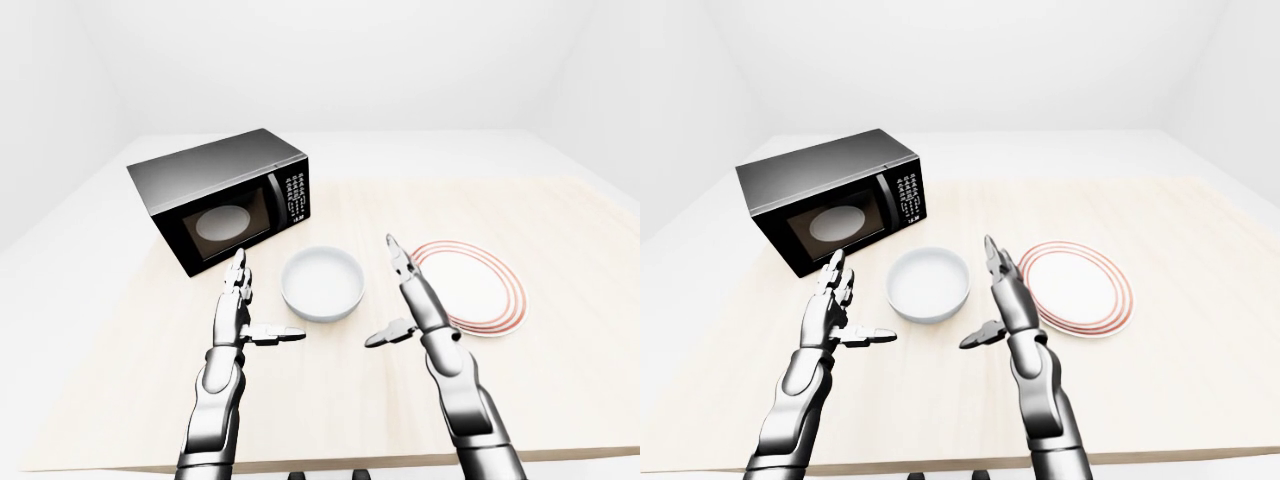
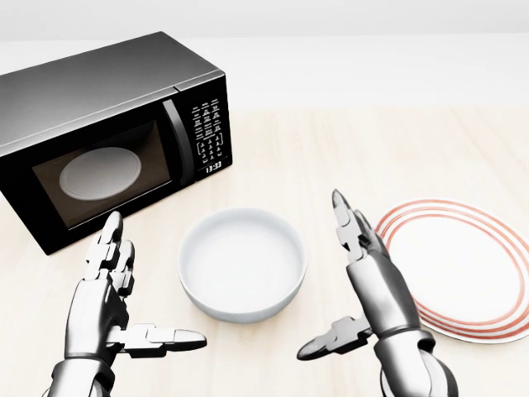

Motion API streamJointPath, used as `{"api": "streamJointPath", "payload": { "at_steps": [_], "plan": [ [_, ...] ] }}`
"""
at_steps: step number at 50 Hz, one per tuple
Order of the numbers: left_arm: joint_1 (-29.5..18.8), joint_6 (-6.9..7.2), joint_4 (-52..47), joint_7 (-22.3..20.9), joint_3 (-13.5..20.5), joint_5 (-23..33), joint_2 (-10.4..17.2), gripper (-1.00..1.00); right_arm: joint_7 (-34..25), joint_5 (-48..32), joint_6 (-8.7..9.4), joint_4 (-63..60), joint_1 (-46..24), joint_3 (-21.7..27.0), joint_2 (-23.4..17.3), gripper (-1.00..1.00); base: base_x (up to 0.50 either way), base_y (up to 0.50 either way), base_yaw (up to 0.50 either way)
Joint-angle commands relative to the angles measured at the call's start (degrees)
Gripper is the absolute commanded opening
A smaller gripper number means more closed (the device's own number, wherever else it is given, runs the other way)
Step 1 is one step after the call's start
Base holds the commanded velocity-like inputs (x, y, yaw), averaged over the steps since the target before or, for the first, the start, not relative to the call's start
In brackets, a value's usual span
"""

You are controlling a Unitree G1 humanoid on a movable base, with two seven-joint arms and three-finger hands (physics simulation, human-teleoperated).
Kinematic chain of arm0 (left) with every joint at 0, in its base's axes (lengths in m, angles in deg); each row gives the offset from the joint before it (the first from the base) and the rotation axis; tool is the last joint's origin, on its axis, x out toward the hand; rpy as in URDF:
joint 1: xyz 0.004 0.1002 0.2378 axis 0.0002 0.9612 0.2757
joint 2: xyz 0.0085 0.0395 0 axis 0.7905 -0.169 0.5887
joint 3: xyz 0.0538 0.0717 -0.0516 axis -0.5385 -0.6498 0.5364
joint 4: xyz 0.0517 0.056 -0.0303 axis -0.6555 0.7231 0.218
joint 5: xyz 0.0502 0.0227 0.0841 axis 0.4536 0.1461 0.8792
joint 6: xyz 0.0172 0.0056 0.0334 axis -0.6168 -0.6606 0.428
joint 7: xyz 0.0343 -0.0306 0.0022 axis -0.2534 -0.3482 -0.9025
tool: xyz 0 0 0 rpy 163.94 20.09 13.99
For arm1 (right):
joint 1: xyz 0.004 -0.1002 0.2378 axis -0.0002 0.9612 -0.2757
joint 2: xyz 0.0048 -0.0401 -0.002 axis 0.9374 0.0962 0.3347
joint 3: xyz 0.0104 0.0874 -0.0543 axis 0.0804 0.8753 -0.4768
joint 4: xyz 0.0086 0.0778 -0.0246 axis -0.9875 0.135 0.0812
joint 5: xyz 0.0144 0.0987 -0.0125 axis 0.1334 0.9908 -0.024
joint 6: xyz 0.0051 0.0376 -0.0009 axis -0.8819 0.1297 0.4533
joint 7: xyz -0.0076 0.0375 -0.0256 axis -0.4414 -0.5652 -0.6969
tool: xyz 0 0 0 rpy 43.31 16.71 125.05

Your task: Pick up the white bowl and put it on the plate.

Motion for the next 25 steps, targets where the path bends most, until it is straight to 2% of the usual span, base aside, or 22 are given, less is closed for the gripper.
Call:
{"api": "streamJointPath", "payload": {
  "at_steps": [1, 3, 16, 17, 18, 20, 21, 22, 23, 25],
  "plan": [
    [0.00, 0.00, 0.00, 0.00, 0.00, 0.00, 0.00, 1.00, -2.10, -8.65, 0.39, -0.95, -1.79, -0.40, -0.27, 1.00, 0.00, 0.00, 0.00],
    [0.00, 0.00, 0.00, 0.00, 0.00, 0.00, 0.00, 1.00, -2.57, -9.57, 0.77, -1.30, -2.23, -0.53, -0.15, 1.00, 0.00, 0.00, 0.00],
    [0.00, 0.00, 0.00, 0.00, 0.00, 0.00, 0.00, 1.00, -3.14, -16.29, -0.15, -0.22, -3.78, -1.69, -0.14, 1.00, 0.00, 0.00, 0.00],
    [0.00, 0.00, 0.00, 0.00, 0.00, 0.00, 0.00, 1.00, -3.36, -17.94, -0.24, 0.45, -4.66, -2.11, -0.44, 1.00, 0.00, 0.00, 0.00],
    [0.00, 0.00, 0.00, 0.00, 0.00, 0.00, 0.00, 1.00, -2.50, -18.31, -1.15, 1.77, -4.68, -2.15, -0.43, 1.00, 0.00, 0.00, 0.00],
    [0.00, 0.00, 0.00, 0.00, 0.00, 0.00, 0.00, 1.00, -3.78, -19.37, -0.64, 0.61, -4.85, -2.28, -0.16, 1.00, 0.00, 0.00, 0.00],
    [0.00, 0.00, 0.00, 0.00, 0.00, 0.00, 0.00, 1.00, -3.19, -20.30, -1.57, 1.73, -4.83, -2.62, -0.40, 1.00, 0.00, 0.00, 0.00],
    [0.00, 0.00, 0.00, 0.00, 0.00, 0.00, 0.00, 1.00, -4.28, -20.98, -1.23, 1.00, -5.03, -2.65, -0.33, 1.00, 0.00, 0.00, 0.00],
    [0.00, 0.00, 0.00, 0.00, 0.00, 0.00, 0.00, 1.00, -9.50, -32.03, -1.37, 0.03, -8.41, -6.94, -2.23, 1.00, 0.00, 0.00, 0.00],
    [0.00, 0.00, 0.00, 0.00, 0.00, 0.00, 0.00, 1.00, -10.43, -34.21, -3.12, 0.29, -8.67, -5.86, -1.02, 1.00, 0.00, 0.00, 0.00]
  ]
}}
